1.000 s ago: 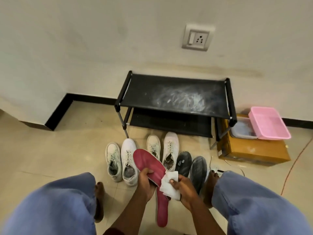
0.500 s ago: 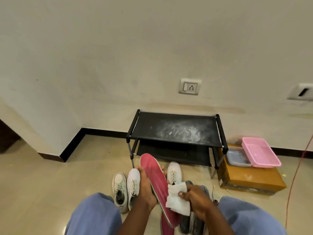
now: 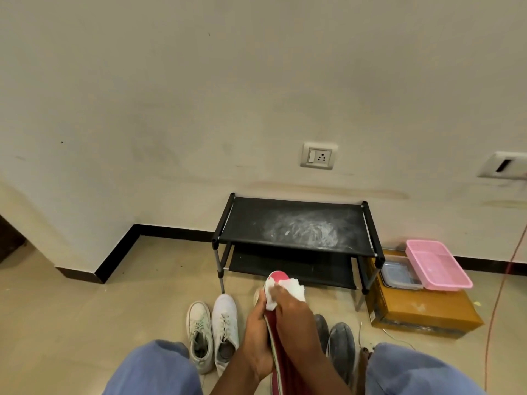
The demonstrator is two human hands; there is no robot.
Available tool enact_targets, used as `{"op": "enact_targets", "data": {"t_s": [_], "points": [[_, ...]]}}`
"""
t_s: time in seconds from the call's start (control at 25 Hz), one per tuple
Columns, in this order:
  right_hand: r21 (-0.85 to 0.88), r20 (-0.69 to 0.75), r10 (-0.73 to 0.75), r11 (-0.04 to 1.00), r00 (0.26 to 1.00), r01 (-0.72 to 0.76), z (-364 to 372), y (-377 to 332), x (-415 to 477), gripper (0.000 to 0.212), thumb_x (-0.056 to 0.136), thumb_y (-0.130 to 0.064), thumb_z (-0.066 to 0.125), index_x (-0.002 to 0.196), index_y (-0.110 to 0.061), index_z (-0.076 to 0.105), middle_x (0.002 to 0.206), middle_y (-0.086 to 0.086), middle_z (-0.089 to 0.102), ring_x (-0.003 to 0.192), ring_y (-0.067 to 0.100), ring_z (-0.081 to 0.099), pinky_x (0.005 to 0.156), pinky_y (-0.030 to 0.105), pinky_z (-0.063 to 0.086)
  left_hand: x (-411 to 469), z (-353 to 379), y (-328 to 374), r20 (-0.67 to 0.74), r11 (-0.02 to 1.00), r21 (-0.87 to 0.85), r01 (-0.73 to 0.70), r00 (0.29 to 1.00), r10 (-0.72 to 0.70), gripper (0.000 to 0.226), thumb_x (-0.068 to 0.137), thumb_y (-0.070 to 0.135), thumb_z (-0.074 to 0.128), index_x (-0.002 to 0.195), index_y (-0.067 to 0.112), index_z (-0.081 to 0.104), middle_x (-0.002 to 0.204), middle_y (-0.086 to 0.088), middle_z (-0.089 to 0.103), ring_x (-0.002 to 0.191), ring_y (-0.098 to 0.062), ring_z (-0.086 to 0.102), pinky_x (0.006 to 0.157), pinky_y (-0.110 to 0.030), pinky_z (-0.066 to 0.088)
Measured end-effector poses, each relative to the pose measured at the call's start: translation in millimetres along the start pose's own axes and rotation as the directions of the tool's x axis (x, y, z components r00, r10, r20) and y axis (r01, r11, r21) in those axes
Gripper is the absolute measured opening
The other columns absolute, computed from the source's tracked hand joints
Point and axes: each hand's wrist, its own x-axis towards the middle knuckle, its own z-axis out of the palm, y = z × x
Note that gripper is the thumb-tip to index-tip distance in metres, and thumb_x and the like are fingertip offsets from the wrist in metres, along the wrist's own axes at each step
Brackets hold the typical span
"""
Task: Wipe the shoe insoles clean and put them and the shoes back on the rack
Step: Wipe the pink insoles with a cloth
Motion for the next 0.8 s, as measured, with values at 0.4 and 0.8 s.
{"op": "enact_targets", "data": {"t_s": [0.4, 0.8], "points": [[-0.344, 0.296, -0.235, 0.878, 0.926, 0.333, 0.1, 17.5, 12.9, 0.051, 0.097, -0.024, 0.011, 0.145, -0.023, 0.025, 0.153, -0.006, 0.025, 0.143, 0.015, 0.016, 0.113, 0.027, 0.022, 2.8, 4.9, 2.0, -0.075, 0.996, -0.051, -0.073, 0.995, 0.069, 0.060, 0.094, 0.055, 0.035, 0.114, 0.005, 0.061, 0.108, -0.017, 0.068, 0.104, -0.031, 0.058, 0.082, -0.038, 0.046], [-0.152, -0.053, -0.260, 0.956, 0.964, 0.249, -28.6, 23.5, 24.0, 0.036, 0.095, -0.010, 0.040, 0.128, -0.012, 0.054, 0.134, 0.000, 0.052, 0.123, 0.010, 0.050, 0.101, 0.009, 0.026, -10.8, 22.2, -9.4, 0.021, 0.998, 0.047, 0.028, 0.999, -0.029, 0.066, 0.094, 0.057, 0.030, 0.122, 0.005, 0.059, 0.118, -0.024, 0.063, 0.115, -0.037, 0.056, 0.094, -0.047, 0.045]]}}
